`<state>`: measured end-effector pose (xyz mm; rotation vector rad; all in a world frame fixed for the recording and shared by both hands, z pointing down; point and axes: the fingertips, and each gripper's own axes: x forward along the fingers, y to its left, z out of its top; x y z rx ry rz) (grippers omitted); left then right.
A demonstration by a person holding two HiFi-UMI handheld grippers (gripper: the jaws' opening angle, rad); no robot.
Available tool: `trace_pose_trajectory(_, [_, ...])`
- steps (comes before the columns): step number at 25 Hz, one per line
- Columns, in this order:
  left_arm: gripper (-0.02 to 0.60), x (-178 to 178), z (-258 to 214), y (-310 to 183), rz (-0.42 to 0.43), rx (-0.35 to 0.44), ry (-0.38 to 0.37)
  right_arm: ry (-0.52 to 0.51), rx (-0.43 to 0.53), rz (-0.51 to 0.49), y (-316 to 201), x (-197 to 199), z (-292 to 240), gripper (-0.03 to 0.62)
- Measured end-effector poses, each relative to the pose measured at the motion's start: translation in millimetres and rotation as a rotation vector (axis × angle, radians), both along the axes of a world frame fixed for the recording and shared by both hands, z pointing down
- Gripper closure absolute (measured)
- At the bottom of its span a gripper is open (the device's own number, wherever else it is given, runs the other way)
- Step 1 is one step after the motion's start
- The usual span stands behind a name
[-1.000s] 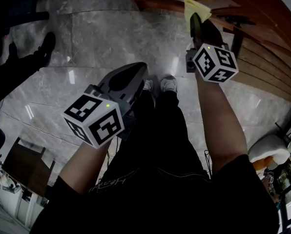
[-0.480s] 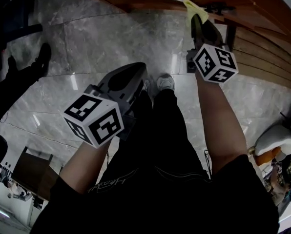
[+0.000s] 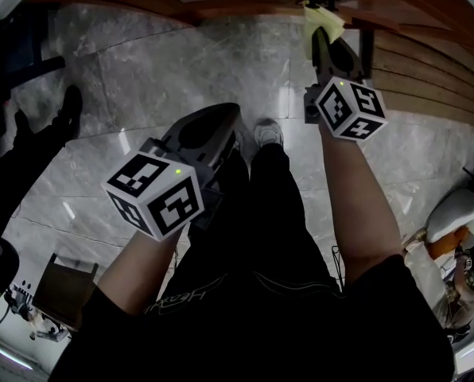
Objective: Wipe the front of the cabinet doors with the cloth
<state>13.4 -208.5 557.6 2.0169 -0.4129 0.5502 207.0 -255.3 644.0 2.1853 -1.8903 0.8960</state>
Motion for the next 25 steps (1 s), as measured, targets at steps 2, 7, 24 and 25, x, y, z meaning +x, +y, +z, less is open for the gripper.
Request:
trace_pose_trajectory(2, [0.575,1.7,-4.5,3.2,0.019,0.006,0.006,0.000,0.001,0.010,10.2,0.1,-6.4,0.553])
trace_pose_trajectory(7, [0.575,3.3,-20.7,10.6,0.078,0.029,0.018,-0.021,0.013,0.056,41.8,1.6,-38.8,0.553])
trace_pose_trajectory(24, [0.575,-25.8,-217.0,59.7,0.135,0.312,0.140,-0.115,0.186,-0.290,169.4,-97.6,-331.7,0.553])
trace_pose_trajectory(25, [0.575,-26.8,-229.7,71.3,0.139,0.334,0.145,-0.118,0.198,-0.309,182.7,-102.0,-346.4,0.553])
